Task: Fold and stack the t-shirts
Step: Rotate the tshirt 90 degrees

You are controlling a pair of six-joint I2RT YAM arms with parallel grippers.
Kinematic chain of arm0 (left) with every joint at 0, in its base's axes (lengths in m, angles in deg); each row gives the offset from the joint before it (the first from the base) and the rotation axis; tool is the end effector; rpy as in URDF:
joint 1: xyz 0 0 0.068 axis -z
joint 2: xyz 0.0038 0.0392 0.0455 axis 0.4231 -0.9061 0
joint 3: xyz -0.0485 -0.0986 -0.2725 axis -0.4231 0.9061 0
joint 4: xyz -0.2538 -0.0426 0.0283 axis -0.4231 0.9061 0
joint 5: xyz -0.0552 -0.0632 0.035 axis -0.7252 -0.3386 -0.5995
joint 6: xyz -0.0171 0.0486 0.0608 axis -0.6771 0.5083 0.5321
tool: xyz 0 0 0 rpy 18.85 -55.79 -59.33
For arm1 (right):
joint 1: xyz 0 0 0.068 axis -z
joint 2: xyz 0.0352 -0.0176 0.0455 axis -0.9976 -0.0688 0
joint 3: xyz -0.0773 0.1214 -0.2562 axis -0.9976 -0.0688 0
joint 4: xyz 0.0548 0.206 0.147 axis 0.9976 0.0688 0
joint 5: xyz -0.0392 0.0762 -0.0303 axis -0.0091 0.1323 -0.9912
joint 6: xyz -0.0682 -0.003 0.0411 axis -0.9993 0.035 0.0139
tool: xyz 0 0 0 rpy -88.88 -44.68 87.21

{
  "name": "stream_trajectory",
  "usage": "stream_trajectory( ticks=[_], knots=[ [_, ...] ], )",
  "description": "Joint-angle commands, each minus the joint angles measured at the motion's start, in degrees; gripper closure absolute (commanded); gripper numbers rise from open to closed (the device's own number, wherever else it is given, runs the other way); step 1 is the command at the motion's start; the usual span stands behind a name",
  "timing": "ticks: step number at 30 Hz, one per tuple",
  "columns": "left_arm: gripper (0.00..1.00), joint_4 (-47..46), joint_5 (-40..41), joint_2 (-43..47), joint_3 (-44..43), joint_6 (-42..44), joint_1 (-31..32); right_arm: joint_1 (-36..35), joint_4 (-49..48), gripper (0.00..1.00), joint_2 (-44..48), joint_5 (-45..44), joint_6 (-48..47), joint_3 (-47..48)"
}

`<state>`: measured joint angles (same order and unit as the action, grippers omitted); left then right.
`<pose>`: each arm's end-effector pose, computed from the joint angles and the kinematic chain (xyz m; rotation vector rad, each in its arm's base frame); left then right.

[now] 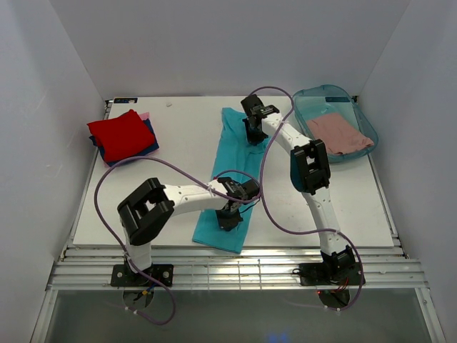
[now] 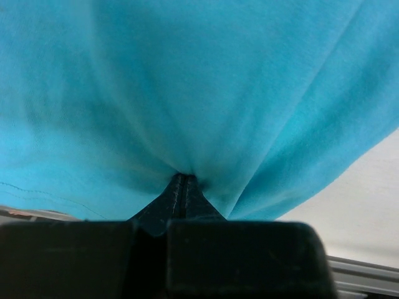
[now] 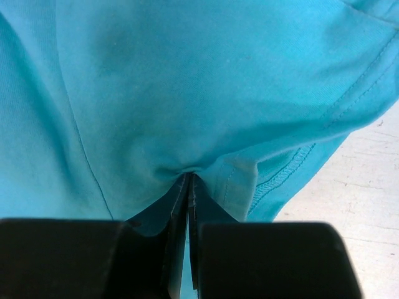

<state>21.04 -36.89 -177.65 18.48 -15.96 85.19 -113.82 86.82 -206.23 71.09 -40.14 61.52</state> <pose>0.1730 -0.2742 0.1519 -0.3370 2.9385 0.1253 0.5101 0.2513 0.1630 -0.2553 2.5497 -0.0271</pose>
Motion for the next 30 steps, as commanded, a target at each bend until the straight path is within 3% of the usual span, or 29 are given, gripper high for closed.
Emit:
stream_trajectory(
  ticks=[1,9,14,23,27,28,30],
  knots=[
    [1.00,-4.0,-2.5,-3.9,-2.0,-1.3,1.3,0.3,-1.7,0.92,-2.1,1.3,1.4,2.6],
    [1.00,-3.8,-3.6,-7.4,-7.6,-0.6,2.9,2.6,-2.7,0.91,-4.2,4.5,2.4,6.9],
    [1.00,-3.9,-3.9,-8.6,-9.2,-0.6,3.4,4.9,-6.2,0.80,-4.4,10.8,4.9,6.2],
    [1.00,-3.8,0.6,-8.4,-15.6,1.6,4.8,5.1,-10.7,0.75,-0.5,11.4,0.1,6.0],
    [1.00,-2.9,8.4,-5.6,-22.3,4.7,4.8,5.0,-14.3,0.72,13.6,6.6,-3.5,0.8],
    [1.00,-2.7,9.9,-4.3,-23.9,6.6,4.9,4.9,-15.9,0.72,17.4,4.8,-3.3,-5.4],
    [0.91,-2.7,12.6,-2.1,-26.8,7.6,5.0,4.4,-19.6,0.70,30.1,5.0,-3.2,-13.1]
  ],
)
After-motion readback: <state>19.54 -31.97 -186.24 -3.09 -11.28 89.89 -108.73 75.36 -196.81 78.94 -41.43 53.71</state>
